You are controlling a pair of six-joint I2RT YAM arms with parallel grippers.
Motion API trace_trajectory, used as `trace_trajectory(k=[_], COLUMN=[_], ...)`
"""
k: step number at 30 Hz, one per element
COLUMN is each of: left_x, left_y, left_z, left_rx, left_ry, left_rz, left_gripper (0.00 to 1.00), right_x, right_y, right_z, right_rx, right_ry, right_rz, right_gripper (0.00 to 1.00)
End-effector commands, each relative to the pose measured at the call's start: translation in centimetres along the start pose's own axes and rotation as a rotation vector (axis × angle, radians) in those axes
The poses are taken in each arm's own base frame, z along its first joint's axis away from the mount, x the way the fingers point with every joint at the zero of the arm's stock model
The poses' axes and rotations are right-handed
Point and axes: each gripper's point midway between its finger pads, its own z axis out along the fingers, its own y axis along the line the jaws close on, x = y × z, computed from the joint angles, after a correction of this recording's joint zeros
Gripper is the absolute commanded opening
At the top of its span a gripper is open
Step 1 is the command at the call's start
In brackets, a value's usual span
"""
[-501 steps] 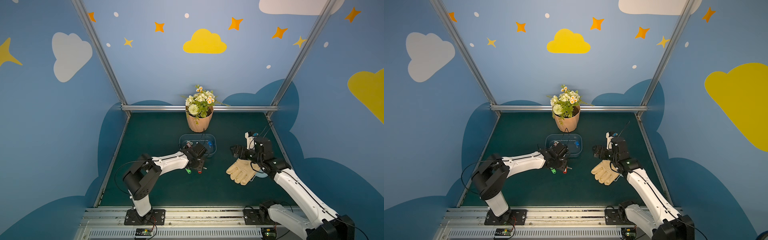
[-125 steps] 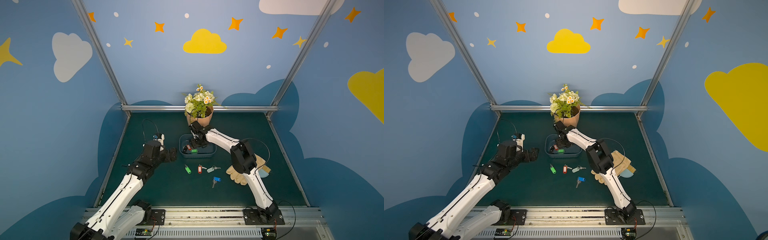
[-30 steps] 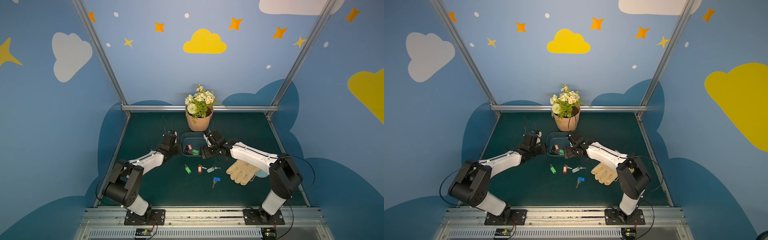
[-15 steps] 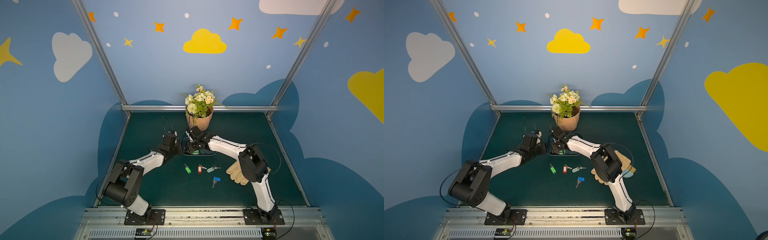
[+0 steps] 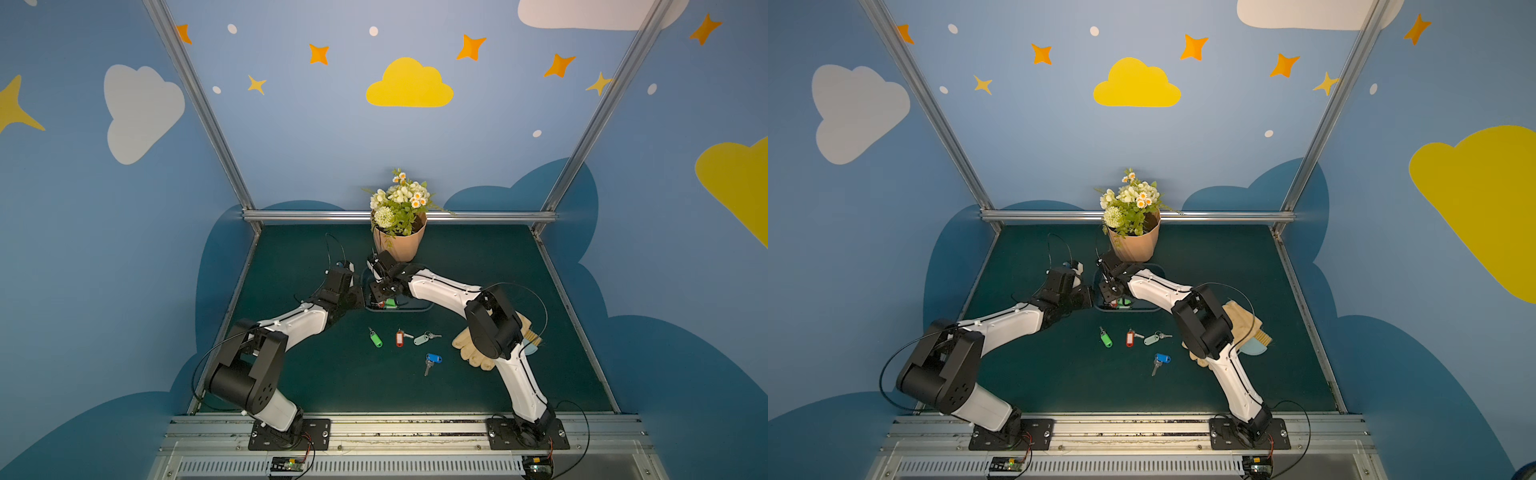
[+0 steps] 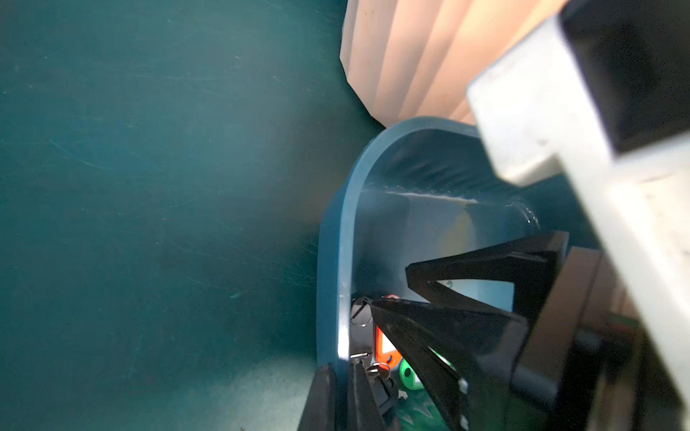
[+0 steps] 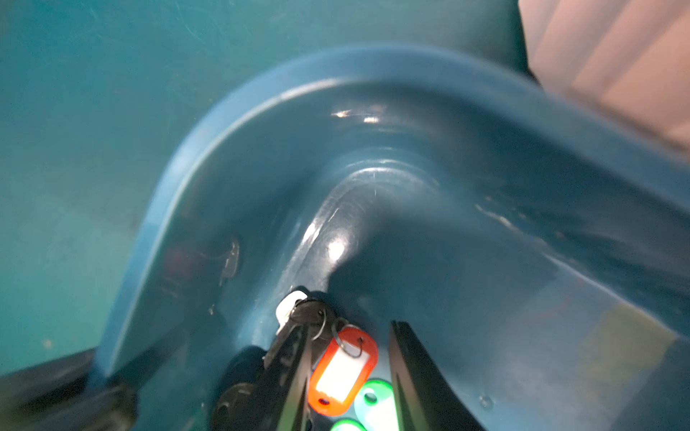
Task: Take the keys out of the storage box
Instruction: Pick up the key from the storage box.
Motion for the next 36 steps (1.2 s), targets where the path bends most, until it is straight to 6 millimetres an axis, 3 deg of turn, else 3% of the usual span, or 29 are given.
trace_trajectory(k=[1,8,14,28,32,36], left_x=[0.1,0.0,0.2,0.5,0.4,0.4], left_y=[0.3,0.2,0.4,0.8,0.8,0.8], left_z=[0.1,0.0,0.0,0.0,-0.1,-0.2], left_rx=[-0.017,-0.013,-0.019,-0.035,-0.036,-0.038], left_ry=[0.014,0.015,0.023,0.041,0.042,0.042], left_rz=[0.015,0.01,0.006,-0.008,-0.008,-0.009], left_gripper=[0.03,0.03,0.03,0.03,0.03,0.03], right_x=[0.8,1.2,0.4,-1.8,-1.2,0.5], right_y=[0.1,0.2,0.3,0.6,0.8,2.1], right_z=[0.7,1.2,-0.1,-8.1,-10.6,-14.8], right_rx=[-0.001,-0.002,-0.004,-0.017,-0.035,-0.115], right_ry=[0.033,0.049,0.023,-0.107,-0.112,-0.14], right_rz=[-0.017,-0.028,-0.041,-0.091,-0.099,-0.122], right_gripper=[0.4,0.2,0.03,0.0,0.0,0.0])
